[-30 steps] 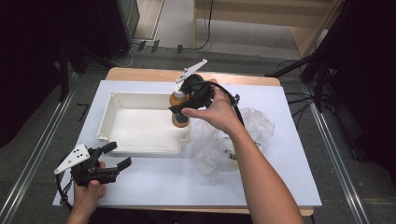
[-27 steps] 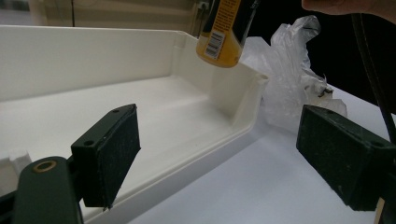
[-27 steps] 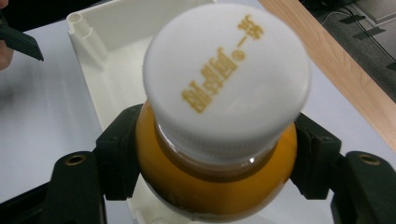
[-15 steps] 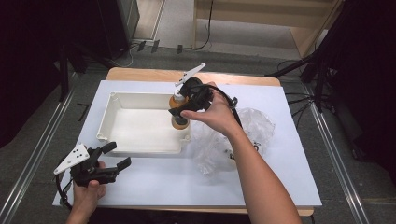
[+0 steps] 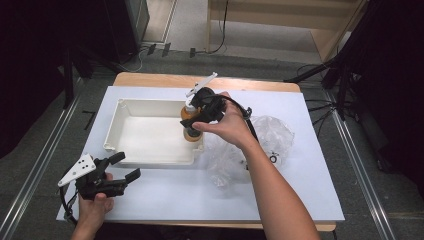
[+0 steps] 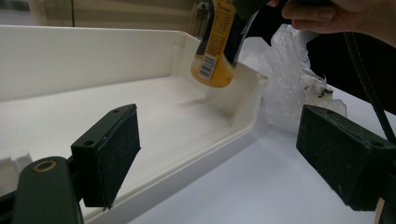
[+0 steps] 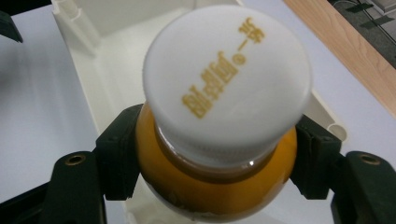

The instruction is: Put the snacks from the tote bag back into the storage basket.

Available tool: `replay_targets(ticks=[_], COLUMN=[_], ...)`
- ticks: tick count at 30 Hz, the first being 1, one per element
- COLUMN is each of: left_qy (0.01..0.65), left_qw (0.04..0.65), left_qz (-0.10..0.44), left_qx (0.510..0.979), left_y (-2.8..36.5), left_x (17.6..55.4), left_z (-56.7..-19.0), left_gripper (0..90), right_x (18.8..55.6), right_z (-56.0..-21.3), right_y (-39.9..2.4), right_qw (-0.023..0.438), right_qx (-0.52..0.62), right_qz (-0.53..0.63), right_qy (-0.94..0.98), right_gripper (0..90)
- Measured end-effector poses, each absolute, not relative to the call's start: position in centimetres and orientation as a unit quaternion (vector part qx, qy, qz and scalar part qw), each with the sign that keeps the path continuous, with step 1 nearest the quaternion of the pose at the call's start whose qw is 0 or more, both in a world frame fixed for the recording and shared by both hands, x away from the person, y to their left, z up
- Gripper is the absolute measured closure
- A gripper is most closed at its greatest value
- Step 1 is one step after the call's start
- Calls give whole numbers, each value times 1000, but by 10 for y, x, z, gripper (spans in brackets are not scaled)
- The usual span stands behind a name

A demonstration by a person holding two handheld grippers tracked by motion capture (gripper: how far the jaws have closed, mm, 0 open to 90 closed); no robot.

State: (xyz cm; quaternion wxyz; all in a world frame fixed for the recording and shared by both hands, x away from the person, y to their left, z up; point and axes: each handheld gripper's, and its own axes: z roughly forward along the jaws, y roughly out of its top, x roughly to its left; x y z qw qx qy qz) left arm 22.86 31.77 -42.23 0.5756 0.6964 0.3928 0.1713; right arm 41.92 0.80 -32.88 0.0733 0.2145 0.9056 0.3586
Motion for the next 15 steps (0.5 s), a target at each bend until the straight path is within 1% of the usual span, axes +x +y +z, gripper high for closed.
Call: replay_targets(ticks=[15], left_qy=[392], left_qw=[575], left_qz=[172], left_qx=[697], left_y=[318], left_x=[229], left_z=[-422], left_gripper=[137], right_x=[421], right_z=[-347], right_y=[12], right_qw=[74], right_qx=[221], right_qz=[345], right_qy=[909], right_gripper=[305])
